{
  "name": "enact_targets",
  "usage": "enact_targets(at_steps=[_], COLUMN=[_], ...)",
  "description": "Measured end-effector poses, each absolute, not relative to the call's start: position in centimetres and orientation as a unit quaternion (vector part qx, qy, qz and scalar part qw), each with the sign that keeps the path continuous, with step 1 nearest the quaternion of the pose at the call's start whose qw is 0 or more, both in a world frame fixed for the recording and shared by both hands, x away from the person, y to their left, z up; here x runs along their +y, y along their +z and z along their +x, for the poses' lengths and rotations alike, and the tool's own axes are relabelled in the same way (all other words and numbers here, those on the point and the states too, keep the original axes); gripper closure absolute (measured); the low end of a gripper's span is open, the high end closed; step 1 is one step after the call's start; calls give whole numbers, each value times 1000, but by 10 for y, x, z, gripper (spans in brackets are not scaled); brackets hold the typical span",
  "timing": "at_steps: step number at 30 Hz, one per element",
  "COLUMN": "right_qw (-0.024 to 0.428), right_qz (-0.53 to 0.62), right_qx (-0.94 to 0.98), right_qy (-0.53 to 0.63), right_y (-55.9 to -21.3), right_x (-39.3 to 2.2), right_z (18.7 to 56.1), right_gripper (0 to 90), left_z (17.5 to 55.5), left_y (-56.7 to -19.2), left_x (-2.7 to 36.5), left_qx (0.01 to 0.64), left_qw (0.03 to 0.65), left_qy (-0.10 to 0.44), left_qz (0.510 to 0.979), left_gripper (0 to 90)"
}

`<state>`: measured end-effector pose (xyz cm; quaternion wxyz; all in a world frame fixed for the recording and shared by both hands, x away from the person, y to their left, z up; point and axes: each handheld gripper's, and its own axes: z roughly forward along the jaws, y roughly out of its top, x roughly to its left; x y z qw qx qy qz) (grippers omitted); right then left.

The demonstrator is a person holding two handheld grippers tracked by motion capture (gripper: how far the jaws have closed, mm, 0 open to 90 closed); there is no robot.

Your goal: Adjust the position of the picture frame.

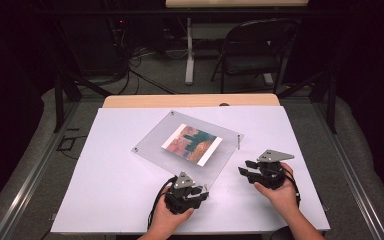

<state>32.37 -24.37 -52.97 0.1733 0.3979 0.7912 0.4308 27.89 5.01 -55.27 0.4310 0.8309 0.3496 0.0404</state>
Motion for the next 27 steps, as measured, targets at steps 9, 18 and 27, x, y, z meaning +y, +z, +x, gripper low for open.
enact_targets(at_steps=[9,18,27], right_qw=[174,179,184], right_qz=[404,404,403], right_qx=[787,784,784], right_qy=[433,436,434], right_y=[-532,-532,-532], right_x=[-247,-247,-246], right_z=[326,327,329], right_gripper=[597,599,612], left_z=[283,283,281], left_y=[-560,-558,-555], left_x=[40,38,41], left_qx=[349,339,338], left_qw=[424,418,419], left_qy=[44,53,50], left_qz=[834,841,841], left_gripper=[760,844,852])
